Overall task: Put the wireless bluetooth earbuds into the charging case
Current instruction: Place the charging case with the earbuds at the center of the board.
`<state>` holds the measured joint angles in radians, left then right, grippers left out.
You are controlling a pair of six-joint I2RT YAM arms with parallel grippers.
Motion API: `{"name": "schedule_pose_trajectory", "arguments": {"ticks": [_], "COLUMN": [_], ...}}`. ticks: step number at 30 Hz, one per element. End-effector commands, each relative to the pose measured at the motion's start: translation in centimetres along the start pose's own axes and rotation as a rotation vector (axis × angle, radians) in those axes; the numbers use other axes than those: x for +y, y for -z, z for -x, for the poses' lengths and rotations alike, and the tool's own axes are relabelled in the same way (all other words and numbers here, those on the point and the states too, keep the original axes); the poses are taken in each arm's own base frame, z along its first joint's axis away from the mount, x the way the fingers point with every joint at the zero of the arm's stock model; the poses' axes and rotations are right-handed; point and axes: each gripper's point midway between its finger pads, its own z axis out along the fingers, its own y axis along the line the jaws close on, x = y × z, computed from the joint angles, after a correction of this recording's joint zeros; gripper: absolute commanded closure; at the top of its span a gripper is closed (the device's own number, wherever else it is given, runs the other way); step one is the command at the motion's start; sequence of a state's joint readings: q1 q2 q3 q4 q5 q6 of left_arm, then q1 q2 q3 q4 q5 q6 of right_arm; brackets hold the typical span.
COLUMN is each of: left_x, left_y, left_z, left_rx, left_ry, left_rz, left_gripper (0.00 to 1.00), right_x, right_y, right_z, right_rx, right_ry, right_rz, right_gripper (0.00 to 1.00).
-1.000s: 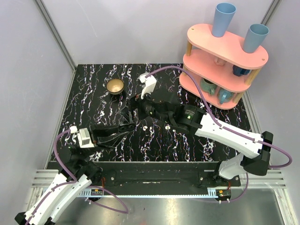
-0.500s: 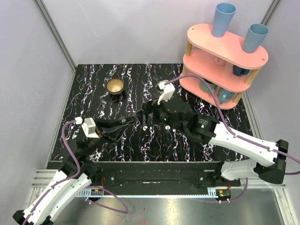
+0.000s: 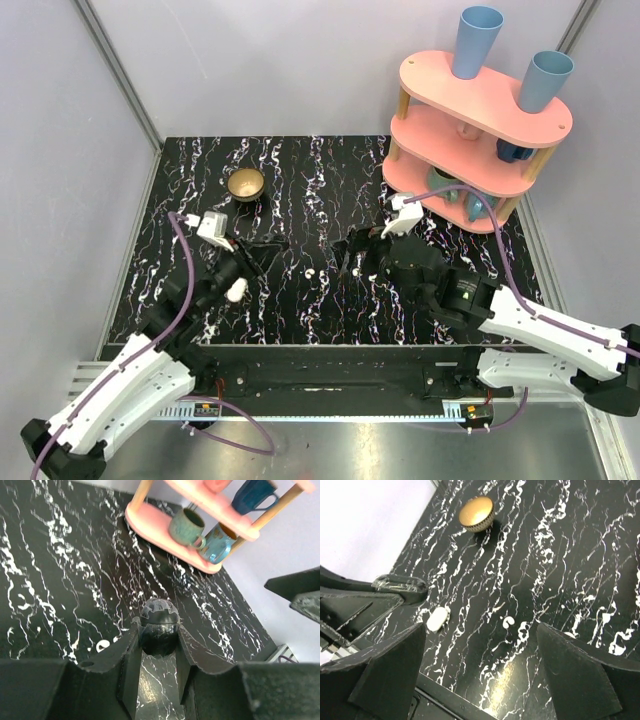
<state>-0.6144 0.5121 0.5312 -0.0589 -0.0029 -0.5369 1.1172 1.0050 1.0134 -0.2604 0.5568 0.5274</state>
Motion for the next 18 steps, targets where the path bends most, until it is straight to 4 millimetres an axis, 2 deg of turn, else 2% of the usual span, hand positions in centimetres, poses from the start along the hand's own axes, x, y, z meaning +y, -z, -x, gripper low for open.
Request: {"name": "schedule_pose_trajectory", "arguments": {"ticks": [1, 6, 11, 13, 14, 15, 18], "left_x": [-0.6, -2.0, -1.4, -1.2, -0.8, -1.2, -0.7], "left_y": [-1.6, -3.9, -7.0, -8.2, -9.3, -10.0, -12.2], "left_z": [0.1, -0.5, -0.5, 0.1, -0.6, 0.0, -0.9], "left_rx": [0.021, 0.068, 0.087, 0.087, 0.111, 0.109, 0.141], "left_ry": [0.097, 0.142, 0.236, 0.27, 0.282, 0.281, 0.308], "left_rz": [-0.007, -0.112, -0.156, -0.163, -0.166, -0.182, -0.178], "left_gripper": [1.0, 1.0, 1.0, 1.0, 1.0, 1.0, 1.0], "right_x": [-0.6, -1.1, -1.8, -2.2, -2.3, -2.4, -2.6], "right_y": [0.5, 1.2, 2.0, 2.1, 2.1, 2.3, 2.5], "right_z": [-1.1, -2.0, -1.9, -1.8, -1.7, -1.7, -1.6], "right_rx": [0.028, 0.046, 0.037, 0.034, 0.032, 0.032, 0.031], "right_ry": [-0.075, -0.091, -0.087, -0.08, -0.08, -0.077, -0.074], "right_rz": [0.006, 0.018, 0.013, 0.004, 0.003, 0.002, 0.001], "right_gripper": [0.0, 0.0, 0.0, 0.0, 0.0, 0.0, 0.0]}}
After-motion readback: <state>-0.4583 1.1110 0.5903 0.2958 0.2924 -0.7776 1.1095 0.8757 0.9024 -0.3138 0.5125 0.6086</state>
